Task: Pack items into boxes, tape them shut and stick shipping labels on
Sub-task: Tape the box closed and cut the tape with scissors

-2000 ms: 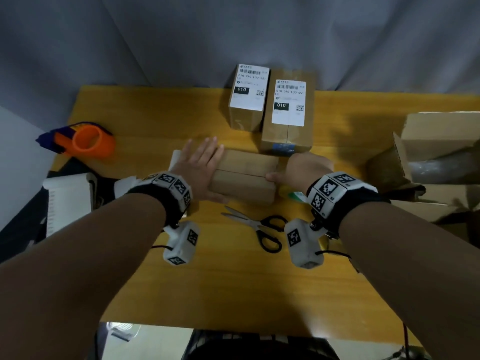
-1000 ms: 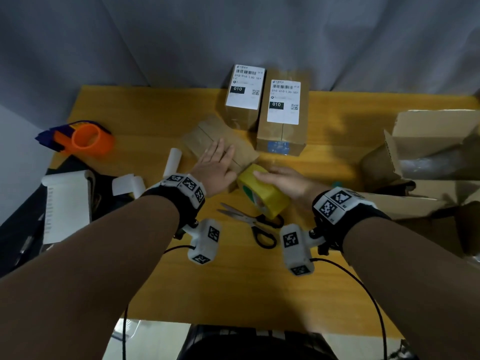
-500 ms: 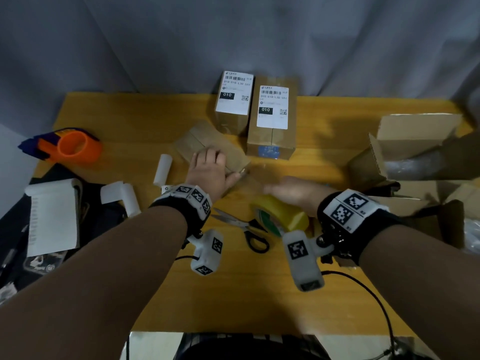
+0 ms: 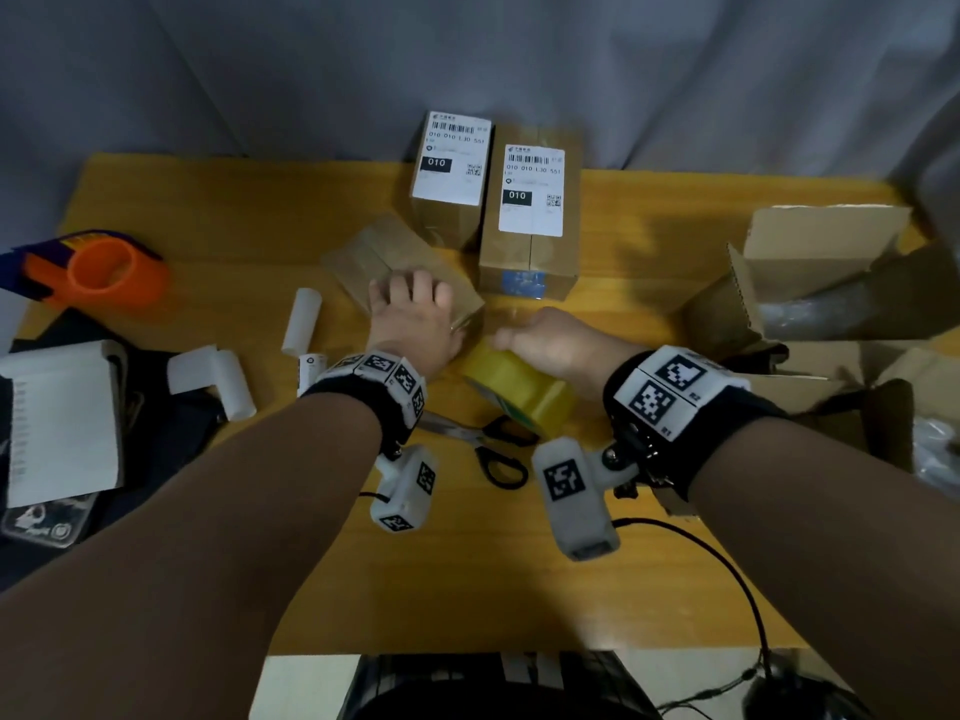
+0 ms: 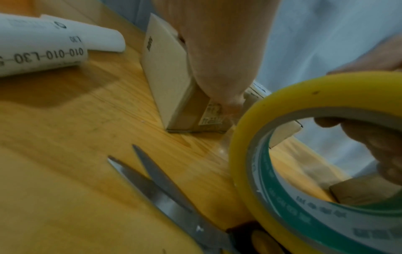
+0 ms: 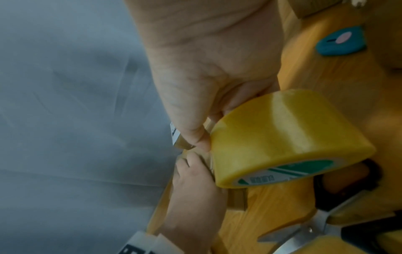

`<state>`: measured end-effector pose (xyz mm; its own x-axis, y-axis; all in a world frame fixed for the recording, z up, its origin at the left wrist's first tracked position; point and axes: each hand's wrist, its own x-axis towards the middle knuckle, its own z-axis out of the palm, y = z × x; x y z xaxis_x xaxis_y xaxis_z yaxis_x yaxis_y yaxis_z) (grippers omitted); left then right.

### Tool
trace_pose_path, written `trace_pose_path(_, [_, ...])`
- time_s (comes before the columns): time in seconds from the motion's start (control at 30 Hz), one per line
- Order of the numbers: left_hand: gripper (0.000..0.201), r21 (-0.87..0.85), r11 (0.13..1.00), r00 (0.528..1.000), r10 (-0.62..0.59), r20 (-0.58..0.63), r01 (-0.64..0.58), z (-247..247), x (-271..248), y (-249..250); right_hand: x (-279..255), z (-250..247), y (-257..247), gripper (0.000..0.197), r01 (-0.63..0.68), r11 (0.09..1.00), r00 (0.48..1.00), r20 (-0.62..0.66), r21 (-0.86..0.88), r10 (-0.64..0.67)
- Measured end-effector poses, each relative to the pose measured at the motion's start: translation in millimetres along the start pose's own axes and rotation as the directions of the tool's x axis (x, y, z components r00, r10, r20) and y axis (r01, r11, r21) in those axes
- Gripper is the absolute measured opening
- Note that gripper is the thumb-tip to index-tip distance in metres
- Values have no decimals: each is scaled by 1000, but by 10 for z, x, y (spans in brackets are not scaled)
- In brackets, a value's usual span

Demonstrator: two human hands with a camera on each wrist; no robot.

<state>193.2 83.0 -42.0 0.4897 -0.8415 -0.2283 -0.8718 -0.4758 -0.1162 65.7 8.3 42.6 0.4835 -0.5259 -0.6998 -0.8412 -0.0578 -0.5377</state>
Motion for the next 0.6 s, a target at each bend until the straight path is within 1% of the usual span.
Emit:
trace_pose_path(0.07, [60, -5, 999, 999, 34, 6, -34, -33, -38, -64, -8, 6, 22, 31, -5, 996, 1000, 23, 84, 3])
trace_pose_path(0.1, [61, -52, 998, 999, 42, 6, -42, -54, -61, -108, -19, 14, 25, 30, -13, 991, 999, 36, 130, 9])
trace_pose_path(0.2, [58, -292, 956, 999, 40, -4, -39, -165, -170, -265, -67, 29, -3, 45, -47, 975, 998, 54, 219, 36])
trace_pose_path(0.27, [53, -391, 920, 998, -14, -55, -9, -256, -296, -340, -97, 43, -47, 49, -51, 961, 998, 50, 273, 39])
trace_pose_path(0.3, [55, -479, 876, 998, -60, -9, 49, -308, -372, -358, -104, 55, -69, 47, -46, 953, 998, 48, 299, 33])
trace_pose_path(0.33, [64, -597, 789, 989, -95, 117, 147, -381, -452, -345, -121, 66, -96, 41, -35, 946, 999, 44, 324, 22])
trace_pose_path(0.37, [76, -706, 649, 951, -97, 292, 283, -432, -526, -314, -138, 83, -124, 33, -25, 940, 999, 42, 341, 11])
trace_pose_path(0.4, [84, -760, 495, 892, -74, 445, 420, -490, -588, -273, -144, 105, -147, 24, -20, 937, 999, 47, 349, 4])
trace_pose_path(0.43, [90, -768, 370, 838, -59, 543, 524, -553, -644, -225, -136, 132, -154, 21, -16, 939, 998, 64, 344, -6])
trace_pose_path(0.47, [91, -763, 282, 804, -60, 591, 582, -595, -689, -179, -147, 161, -163, 22, -14, 943, 995, 98, 332, -20])
trace_pose_path(0.5, [86, -759, 227, 788, -78, 611, 610, -638, -718, -146, -150, 190, -168, 25, -19, 949, 989, 144, 315, -28])
trace_pose_path(0.53, [71, -766, 203, 792, -115, 600, 609, -645, -738, -121, -145, 221, -164, 29, -24, 957, 980, 197, 288, -34])
trace_pose_path(0.57, [57, -788, 189, 810, -145, 568, 586, -630, -761, -113, -140, 251, -158, 32, -15, 975, 967, 251, 223, -43])
trace_pose_path(0.6, [46, -813, 204, 838, -157, 523, 546, -604, -771, -122, -118, 273, -155, 32, 21, 993, 952, 300, 120, -56])
